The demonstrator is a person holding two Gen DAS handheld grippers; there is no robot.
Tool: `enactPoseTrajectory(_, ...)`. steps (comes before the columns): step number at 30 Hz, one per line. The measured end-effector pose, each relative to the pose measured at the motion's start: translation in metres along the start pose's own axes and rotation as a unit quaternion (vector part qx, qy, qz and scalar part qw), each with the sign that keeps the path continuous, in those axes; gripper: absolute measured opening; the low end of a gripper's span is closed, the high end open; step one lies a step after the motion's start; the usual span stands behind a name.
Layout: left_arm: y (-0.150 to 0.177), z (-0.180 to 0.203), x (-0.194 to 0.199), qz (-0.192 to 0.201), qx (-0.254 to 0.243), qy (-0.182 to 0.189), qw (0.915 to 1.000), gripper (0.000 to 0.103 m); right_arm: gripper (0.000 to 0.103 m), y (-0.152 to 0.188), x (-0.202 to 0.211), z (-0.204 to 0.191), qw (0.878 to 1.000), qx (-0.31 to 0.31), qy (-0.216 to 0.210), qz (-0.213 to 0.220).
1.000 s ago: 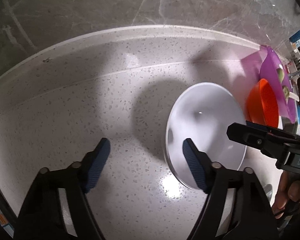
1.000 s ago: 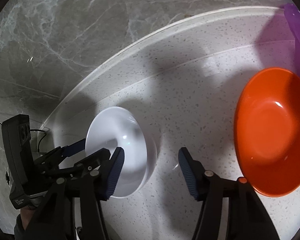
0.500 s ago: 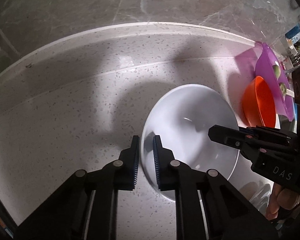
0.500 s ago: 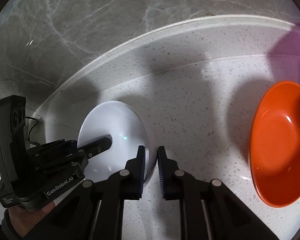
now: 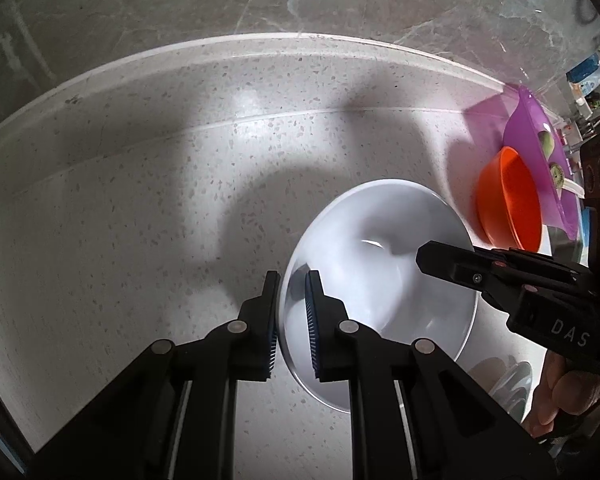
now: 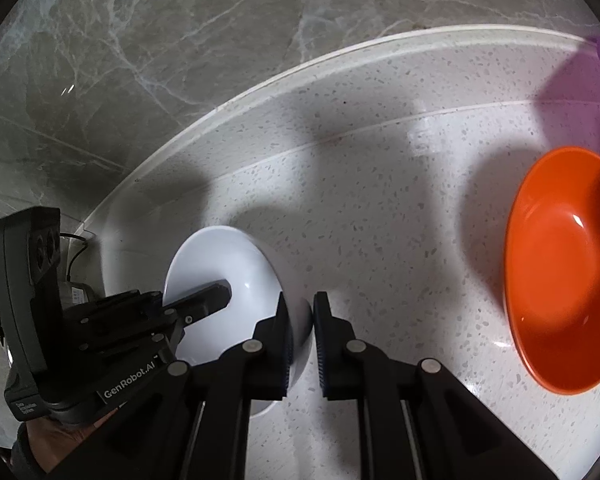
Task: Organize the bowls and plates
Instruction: 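Carry the small white bowl with both tools into the patterned bowl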
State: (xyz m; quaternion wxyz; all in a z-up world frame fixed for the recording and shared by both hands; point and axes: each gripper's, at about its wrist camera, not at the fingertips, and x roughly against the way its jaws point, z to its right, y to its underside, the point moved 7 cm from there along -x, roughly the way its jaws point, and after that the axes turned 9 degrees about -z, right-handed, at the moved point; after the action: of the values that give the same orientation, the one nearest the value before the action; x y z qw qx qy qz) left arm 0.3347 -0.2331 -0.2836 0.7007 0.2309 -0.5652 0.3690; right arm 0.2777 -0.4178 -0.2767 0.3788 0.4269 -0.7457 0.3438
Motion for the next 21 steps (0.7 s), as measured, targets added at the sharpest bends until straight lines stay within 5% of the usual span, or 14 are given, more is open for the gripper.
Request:
enactPoseTrajectory(11, 0.041, 0.001, 0.048, 0.019, 0.008, 0.009, 0.9998, 0.011, 0.013, 0.027, 0.027, -0.026, 0.999, 0.028, -0.019, -0.002)
enactPoseTrajectory(21, 0.154, -0.014, 0.099, 0.044, 0.036, 0.014, 0.9983, 0.011, 0.013, 0.101, 0.040, -0.084, 0.994, 0.098, -0.046, -0.025)
